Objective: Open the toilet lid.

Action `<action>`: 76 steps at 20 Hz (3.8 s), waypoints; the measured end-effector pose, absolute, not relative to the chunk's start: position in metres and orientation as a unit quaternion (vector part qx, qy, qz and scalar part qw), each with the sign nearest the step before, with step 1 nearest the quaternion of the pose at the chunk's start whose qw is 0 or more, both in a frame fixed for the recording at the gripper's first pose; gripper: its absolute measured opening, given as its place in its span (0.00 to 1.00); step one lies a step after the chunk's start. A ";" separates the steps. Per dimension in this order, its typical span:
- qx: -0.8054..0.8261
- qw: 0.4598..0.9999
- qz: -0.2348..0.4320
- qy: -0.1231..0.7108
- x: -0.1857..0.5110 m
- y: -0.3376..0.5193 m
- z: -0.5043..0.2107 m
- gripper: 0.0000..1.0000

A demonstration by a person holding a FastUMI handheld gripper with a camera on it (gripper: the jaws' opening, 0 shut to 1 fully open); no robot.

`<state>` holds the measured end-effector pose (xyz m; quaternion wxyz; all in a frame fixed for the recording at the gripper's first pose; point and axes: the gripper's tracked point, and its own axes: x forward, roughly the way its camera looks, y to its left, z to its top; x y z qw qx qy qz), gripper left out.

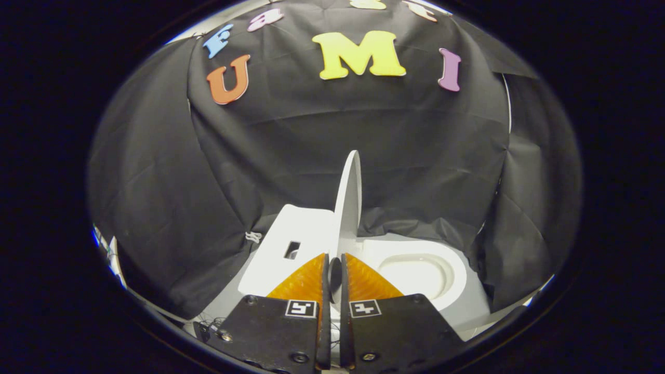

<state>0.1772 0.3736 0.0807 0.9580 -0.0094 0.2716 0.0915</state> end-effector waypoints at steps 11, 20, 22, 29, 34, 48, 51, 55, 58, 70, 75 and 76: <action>-0.035 0.950 0.154 0.269 0.176 0.454 0.067 0.10; -0.118 0.955 0.108 0.250 0.179 0.479 0.055 0.10; -0.152 0.955 0.101 0.235 0.180 0.475 0.057 0.11; -0.075 0.948 0.169 0.260 0.158 0.462 0.048 0.32; -0.077 0.952 0.182 0.236 0.143 0.417 0.054 0.55; -0.039 0.982 0.113 0.147 0.124 0.244 0.061 0.68; -0.038 0.986 0.111 0.121 0.108 0.216 0.065 0.68; -0.030 0.989 0.085 0.119 0.086 0.165 0.050 0.84; -0.023 0.991 0.065 0.111 0.065 0.128 0.041 1.00; 0.032 0.998 0.034 0.043 -0.009 0.032 0.004 1.00; 0.047 0.997 0.049 -0.036 -0.015 0.027 0.034 1.00; 0.051 0.996 0.054 -0.043 -0.014 0.028 0.033 1.00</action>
